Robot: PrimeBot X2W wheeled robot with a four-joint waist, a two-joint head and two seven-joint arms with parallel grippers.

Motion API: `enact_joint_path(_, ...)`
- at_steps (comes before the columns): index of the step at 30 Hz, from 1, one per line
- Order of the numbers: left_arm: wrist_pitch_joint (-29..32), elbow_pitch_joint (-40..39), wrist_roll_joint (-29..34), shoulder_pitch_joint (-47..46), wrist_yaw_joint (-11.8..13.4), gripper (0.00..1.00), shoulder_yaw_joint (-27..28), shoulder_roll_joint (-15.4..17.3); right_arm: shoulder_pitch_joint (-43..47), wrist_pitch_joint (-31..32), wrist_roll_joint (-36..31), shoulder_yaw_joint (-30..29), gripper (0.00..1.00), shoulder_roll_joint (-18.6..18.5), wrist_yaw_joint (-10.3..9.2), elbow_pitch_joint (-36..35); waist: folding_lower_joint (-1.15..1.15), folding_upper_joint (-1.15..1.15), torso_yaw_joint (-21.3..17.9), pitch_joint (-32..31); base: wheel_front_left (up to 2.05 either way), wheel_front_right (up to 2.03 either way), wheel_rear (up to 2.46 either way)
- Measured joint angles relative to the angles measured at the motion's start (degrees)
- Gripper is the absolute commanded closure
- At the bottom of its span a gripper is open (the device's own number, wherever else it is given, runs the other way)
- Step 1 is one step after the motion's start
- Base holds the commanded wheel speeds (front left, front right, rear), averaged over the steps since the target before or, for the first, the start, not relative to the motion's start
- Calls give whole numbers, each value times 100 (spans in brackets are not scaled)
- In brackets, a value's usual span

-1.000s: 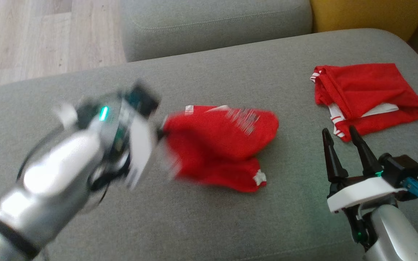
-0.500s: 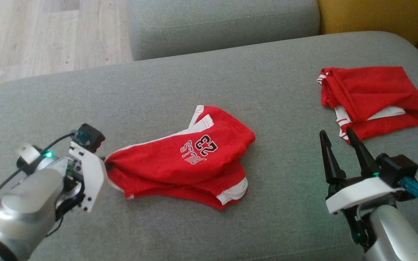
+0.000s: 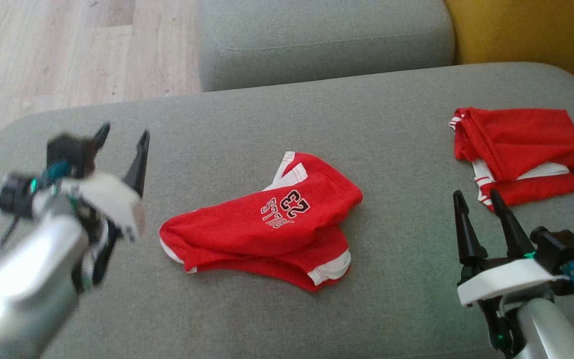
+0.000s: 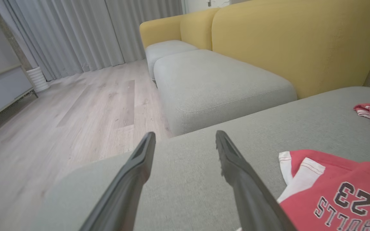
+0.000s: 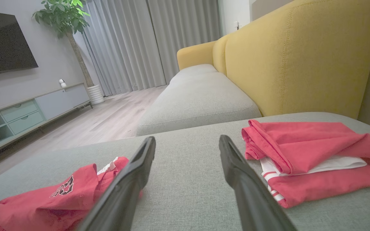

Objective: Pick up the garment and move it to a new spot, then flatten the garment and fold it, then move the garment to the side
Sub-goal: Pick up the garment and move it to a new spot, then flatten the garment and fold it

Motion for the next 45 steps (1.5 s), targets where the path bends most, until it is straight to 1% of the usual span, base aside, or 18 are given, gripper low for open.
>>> enact_joint_path(3, -66, -877, -27, 872, 695, 0, 485, 178, 73, -7, 1, -93, 0, 88, 0, -93, 0, 0, 29, 2, 0, 0, 0)
enact_joint_path(5, -67, -1533, 214, 1554, 1111, 0, 981, 235, 92, -9, 1, -119, 0, 123, 0, -142, 0, 0, 39, 21, 0, 0, 0)
enact_joint_path(7, -68, -2127, 511, 2201, 1456, 0, 1538, 198, 110, -11, 0, -119, 0, 124, 0, -202, 0, 0, 59, 39, 0, 0, 0)
enact_joint_path(9, -68, -2509, 799, 2820, 1662, 0, 2051, 52, 164, -18, 0, -119, 0, 130, 0, -234, 0, 0, 72, 55, 0, 0, 0)
enact_joint_path(11, -68, -2735, 1027, 3400, 1685, 0, 2408, -216, 222, -16, 1, -119, 0, 132, 0, -235, 0, 0, 99, 72, 0, 0, 0)
enact_joint_path(13, -68, -2793, 1259, 3839, 1618, 0, 2586, -504, 263, -15, 35, -119, 0, 127, 0, -237, 0, 0, 143, 87, 0, 0, 0)
enact_joint_path(16, -68, -2764, 1545, 4073, 1345, 0, 2777, -769, 285, 4, 42, -111, 0, 110, 0, -242, 0, 0, 216, 103, 0, 0, 0)
enact_joint_path(21, -68, -2670, 1866, 4050, 962, 0, 3154, -998, 279, 69, 42, -111, 0, 75, 0, -259, 0, 0, 287, 77, 0, 0, 0)
enact_joint_path(23, -68, -2648, 1919, 4052, 909, 0, 3194, -1046, 279, 107, 42, -113, 0, 68, 0, -260, 0, 0, 296, 70, 0, 0, 0)
enact_joint_path(27, -68, -2519, 2098, 4070, 709, 0, 3394, -1258, 279, 138, 42, -111, 0, 66, 0, -261, 0, 0, 338, 51, 0, 0, 0)
enact_joint_path(31, -68, -2427, 2259, 4079, 477, 0, 3507, -1499, 173, 385, 168, -2, 0, 31, 0, -267, 0, 0, 426, 67, 0, 0, 0)
enact_joint_path(33, -68, -2349, 2340, 4078, 342, 0, 3512, -1638, -125, 842, 400, 202, 0, -35, 0, -182, 0, 0, 499, 94, 0, 0, 0)
enact_joint_path(36, -68, -2245, 2444, 4067, 151, 0, 3527, -1830, -941, 1602, 342, 609, 0, -234, 0, 134, 0, 0, 666, 156, 0, 0, 0)
enact_joint_path(38, -68, -2136, 2502, 4051, 33, 0, 3544, -1956, -1545, 2119, 660, 770, 0, -240, 0, 422, 0, 0, 811, 215, 0, 0, 0)
enact_joint_path(40, -68, -2026, 2552, 4032, -96, 0, 3585, -2089, -2107, 2753, 929, 1074, 0, -264, 0, 806, 0, 0, 979, 281, 0, 0, 0)
enact_joint_path(43, -68, -1866, 2676, 3956, -241, 0, 3664, -2248, -2662, 3508, 1402, 1343, 0, -299, 0, 1416, 0, 0, 1258, 378, 0, 0, 0)
enact_joint_path(44, -68, -1788, 2742, 3874, -322, 0, 3701, -2316, -2919, 3952, 1589, 1462, 0, -346, 0, 1836, 0, 0, 1451, 440, 0, 0, 0)
enact_joint_path(45, -68, -1761, 2773, 3838, -379, 0, 3717, -2359, -3035, 4145, 1639, 1490, 0, -388, 0, 2057, 0, 0, 1548, 473, 0, 0, 0)
